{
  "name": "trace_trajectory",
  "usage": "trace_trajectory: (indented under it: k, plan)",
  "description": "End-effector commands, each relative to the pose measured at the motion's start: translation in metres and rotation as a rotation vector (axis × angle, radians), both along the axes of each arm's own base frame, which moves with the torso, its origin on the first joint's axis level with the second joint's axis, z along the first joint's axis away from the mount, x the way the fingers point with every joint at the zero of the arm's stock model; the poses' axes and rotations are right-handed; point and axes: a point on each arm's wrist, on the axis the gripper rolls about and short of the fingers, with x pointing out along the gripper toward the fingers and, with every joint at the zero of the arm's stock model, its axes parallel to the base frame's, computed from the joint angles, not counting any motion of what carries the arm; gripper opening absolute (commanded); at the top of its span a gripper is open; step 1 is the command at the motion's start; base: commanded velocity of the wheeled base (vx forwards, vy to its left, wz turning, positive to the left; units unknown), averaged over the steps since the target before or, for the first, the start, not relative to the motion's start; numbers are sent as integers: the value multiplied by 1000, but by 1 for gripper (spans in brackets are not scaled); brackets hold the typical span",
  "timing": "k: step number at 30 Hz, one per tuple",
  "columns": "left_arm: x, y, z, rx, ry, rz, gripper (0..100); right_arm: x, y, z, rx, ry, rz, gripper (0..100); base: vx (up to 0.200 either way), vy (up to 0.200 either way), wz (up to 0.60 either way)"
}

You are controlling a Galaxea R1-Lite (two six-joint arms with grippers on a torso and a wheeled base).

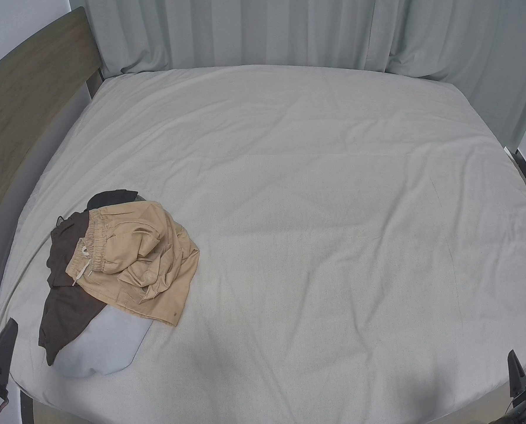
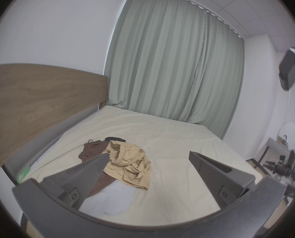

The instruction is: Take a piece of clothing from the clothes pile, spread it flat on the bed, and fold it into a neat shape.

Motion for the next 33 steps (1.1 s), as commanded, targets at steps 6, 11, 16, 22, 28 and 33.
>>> trace_trajectory:
  k: [6,11,16,22,28,33]
  plan:
    - [38,-7,26,-48,127,-31,100,0,0,-5,-1,1,1,100,0,0,0]
    - [66,-11,32,-47,156,-27,100,0,0,-5,-1,1,1,100,0,0,0]
    - [93,-14,35,-93,159,-10,100,0,0,-5,-1,1,1,100,0,0,0]
    - [115,-11,31,-125,205,-60,100,0,0,-5,1,1,1,100,0,0,0]
    - [129,3,35,-182,213,-133,100,0,0,-5,-1,1,1,100,0,0,0]
    - [135,12,41,-220,218,-190,100,0,0,-5,-1,1,1,100,0,0,0]
